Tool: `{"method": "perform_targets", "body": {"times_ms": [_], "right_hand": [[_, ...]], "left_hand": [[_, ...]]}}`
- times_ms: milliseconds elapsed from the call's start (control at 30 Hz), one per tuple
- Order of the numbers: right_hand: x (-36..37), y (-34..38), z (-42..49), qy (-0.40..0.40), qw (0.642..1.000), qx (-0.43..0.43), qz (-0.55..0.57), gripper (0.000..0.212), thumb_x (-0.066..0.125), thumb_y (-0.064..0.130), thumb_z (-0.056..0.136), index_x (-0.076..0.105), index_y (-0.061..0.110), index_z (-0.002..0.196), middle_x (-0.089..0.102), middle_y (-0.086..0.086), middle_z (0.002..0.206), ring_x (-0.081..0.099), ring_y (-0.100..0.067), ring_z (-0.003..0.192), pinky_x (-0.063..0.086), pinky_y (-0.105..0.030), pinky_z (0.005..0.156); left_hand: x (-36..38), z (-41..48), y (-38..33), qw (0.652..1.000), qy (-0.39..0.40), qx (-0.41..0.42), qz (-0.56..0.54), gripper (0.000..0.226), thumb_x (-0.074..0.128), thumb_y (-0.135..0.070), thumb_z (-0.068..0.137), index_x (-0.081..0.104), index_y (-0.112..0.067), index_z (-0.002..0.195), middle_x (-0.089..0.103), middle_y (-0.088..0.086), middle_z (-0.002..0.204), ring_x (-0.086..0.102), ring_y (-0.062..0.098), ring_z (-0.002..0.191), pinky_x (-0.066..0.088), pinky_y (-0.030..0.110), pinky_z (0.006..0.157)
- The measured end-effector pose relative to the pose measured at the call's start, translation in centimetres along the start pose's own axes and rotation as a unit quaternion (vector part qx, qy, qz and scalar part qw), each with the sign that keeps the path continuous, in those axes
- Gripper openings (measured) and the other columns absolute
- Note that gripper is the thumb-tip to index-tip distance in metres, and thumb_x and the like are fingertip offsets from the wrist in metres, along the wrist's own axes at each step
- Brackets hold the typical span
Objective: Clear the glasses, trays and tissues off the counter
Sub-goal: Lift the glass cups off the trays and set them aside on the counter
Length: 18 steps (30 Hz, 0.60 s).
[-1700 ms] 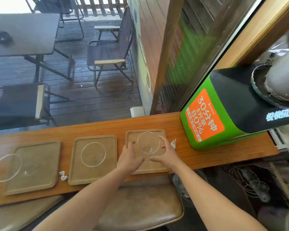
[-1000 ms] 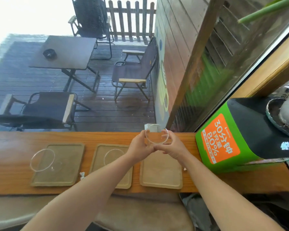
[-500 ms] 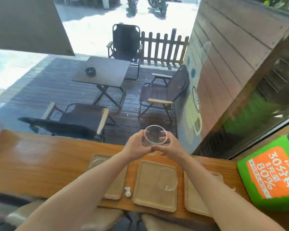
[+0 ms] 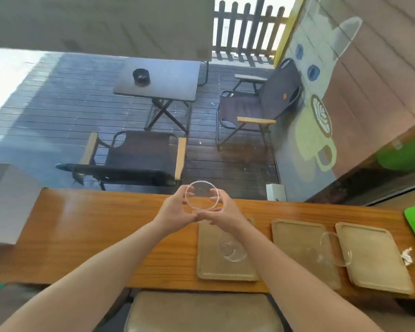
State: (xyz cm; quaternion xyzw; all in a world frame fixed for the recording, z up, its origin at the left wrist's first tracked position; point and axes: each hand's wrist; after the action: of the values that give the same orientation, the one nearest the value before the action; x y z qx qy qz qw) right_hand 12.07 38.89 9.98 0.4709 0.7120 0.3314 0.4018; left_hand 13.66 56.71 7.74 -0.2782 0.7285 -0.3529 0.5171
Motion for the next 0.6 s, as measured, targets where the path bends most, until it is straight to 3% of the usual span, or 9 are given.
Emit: {"method": "perform_targets", "body": {"times_ms": [67,233,433,600], "right_hand": [[2.4,0.3,1.1,-0.001,1.0,0.009,-0.001,0.091,0.086,0.04,0.066,0.038,0.027,0.142,0.047,0.003,0.139,0.058,-0.024,0.118,0.055,-0.046,0.094],[8.1,0.1,3.8,-0.024,1.0,0.012,0.013,0.084,0.086,0.035,0.067,0.042,0.027,0.138,0.05,0.001,0.137,0.059,-0.02,0.115,0.056,-0.039,0.092],[12.6,-1.2,6.7,-0.059,0.997,0.041,0.002,0.078,0.084,0.031,0.07,0.043,0.024,0.137,0.056,0.003,0.129,0.057,-0.018,0.118,0.052,-0.036,0.095],[13.8,-1.9,8.0,-0.075,0.996,0.054,-0.014,0.073,0.081,0.029,0.073,0.043,0.026,0.135,0.051,0.013,0.116,0.053,-0.009,0.107,0.042,-0.02,0.082]], "left_hand": [[-1.4,0.0,2.0,1.0,0.0,-0.007,-0.001,0.081,0.086,-0.046,0.068,0.043,-0.031,0.135,0.059,-0.005,0.13,0.055,0.011,0.113,0.043,0.018,0.083],[-3.6,0.5,6.7,0.999,-0.012,-0.037,-0.003,0.08,0.087,-0.03,0.071,0.043,-0.028,0.138,0.058,-0.001,0.133,0.057,0.018,0.115,0.05,0.026,0.084],[-3.6,1.7,10.7,0.996,-0.031,-0.082,-0.013,0.075,0.081,-0.01,0.077,0.042,-0.028,0.138,0.057,-0.007,0.121,0.056,0.014,0.108,0.04,0.011,0.07],[-3.3,2.6,12.1,0.995,-0.027,-0.096,-0.017,0.075,0.077,-0.002,0.08,0.04,-0.027,0.141,0.056,0.0,0.132,0.05,0.009,0.108,0.041,0.0,0.055]]}}
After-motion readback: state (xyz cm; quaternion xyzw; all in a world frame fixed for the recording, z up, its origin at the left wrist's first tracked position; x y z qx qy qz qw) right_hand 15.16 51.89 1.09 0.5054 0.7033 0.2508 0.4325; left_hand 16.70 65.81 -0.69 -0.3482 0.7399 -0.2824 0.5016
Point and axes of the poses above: each hand's wrist, its own z-axis towards the middle knuckle, its own x-axis out of the palm, y = z × x
